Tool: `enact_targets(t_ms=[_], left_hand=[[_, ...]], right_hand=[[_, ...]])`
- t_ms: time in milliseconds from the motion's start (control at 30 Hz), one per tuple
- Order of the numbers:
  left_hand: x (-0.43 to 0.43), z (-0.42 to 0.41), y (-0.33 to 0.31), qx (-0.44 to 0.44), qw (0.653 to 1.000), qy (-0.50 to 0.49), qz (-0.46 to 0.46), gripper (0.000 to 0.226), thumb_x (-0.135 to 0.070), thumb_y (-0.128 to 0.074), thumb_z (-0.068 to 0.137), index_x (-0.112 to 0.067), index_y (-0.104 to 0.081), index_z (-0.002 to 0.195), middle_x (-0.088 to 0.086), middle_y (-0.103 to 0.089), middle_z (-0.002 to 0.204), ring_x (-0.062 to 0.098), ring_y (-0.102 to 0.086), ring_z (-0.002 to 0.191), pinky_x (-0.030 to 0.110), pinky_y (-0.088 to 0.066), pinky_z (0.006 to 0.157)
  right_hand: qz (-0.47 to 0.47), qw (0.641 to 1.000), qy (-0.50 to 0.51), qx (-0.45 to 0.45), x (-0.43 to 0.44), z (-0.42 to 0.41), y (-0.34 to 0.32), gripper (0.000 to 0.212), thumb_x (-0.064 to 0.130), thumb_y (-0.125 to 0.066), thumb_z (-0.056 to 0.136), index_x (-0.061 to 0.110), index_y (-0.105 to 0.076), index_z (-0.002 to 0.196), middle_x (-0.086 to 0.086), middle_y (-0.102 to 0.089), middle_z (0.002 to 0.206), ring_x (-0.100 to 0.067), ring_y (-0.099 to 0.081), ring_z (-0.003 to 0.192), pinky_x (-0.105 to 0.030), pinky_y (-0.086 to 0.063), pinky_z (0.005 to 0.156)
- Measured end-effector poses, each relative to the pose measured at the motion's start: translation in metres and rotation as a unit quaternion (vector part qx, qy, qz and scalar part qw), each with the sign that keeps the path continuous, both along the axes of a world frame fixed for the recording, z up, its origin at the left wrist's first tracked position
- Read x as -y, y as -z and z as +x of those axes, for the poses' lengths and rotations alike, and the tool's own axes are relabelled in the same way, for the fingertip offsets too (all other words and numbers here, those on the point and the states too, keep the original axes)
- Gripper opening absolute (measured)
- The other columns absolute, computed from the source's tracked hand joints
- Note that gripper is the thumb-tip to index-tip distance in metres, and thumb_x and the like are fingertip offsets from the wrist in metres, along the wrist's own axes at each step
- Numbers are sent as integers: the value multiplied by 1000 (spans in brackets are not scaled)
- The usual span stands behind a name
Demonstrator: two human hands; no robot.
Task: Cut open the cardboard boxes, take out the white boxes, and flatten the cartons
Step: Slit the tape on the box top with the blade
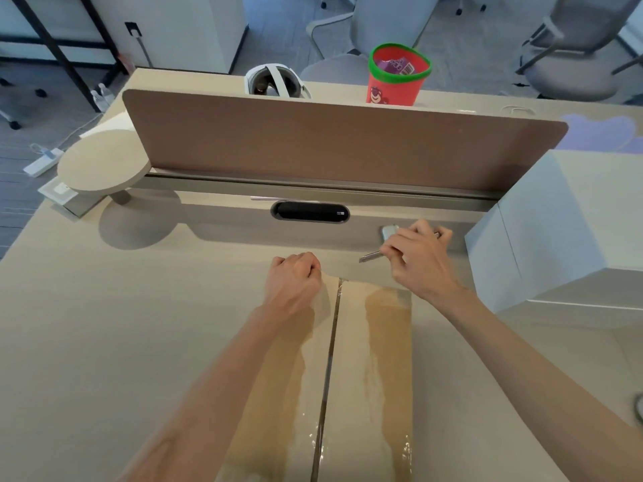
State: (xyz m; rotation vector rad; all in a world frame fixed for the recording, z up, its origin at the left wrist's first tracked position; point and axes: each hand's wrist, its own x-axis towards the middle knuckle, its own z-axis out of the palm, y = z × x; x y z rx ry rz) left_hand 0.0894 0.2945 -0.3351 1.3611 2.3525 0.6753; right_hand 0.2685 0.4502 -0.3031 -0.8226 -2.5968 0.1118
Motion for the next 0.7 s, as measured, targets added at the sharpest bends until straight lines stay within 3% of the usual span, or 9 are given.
enact_targets(t_ms=[100,233,567,700], left_hand=[[-2,-1,3,-1,1000,3,-10,42,-27,-23,78,-13,-60,92,-6,-65,91,18,-55,90,31,-27,88],[-2,0,2,2,1000,-5,-10,42,-26,-23,78,-13,-60,92,-5,-65,94,17,-54,91,31,-27,88],[-1,1,3,-2,1000,-12,7,36,-25,-26,78,-15,-59,88,-7,-65,91,16,-54,88,28,-27,86],[-2,0,4,3,1000,-20,15,35,-24,-27,78,-14,-59,87,-7,-65,90,16,-55,88,28,-27,85]], right_hand=[[-65,997,28,22,14,-16,1,20,20,-55,83,27,-65,67,17,-60,71,-12,-41,84,-32,-10,70],[-85,989,5,117,20,-31,6,22,19,-54,86,26,-69,74,14,-64,78,-16,-40,92,-32,-8,69],[-159,980,-18,121,17,-46,6,15,11,-54,78,18,-66,72,10,-65,76,-16,-38,87,-34,-7,61],[-158,980,-24,121,15,-52,4,16,15,-56,82,21,-68,73,13,-65,77,-15,-39,88,-33,-9,66]])
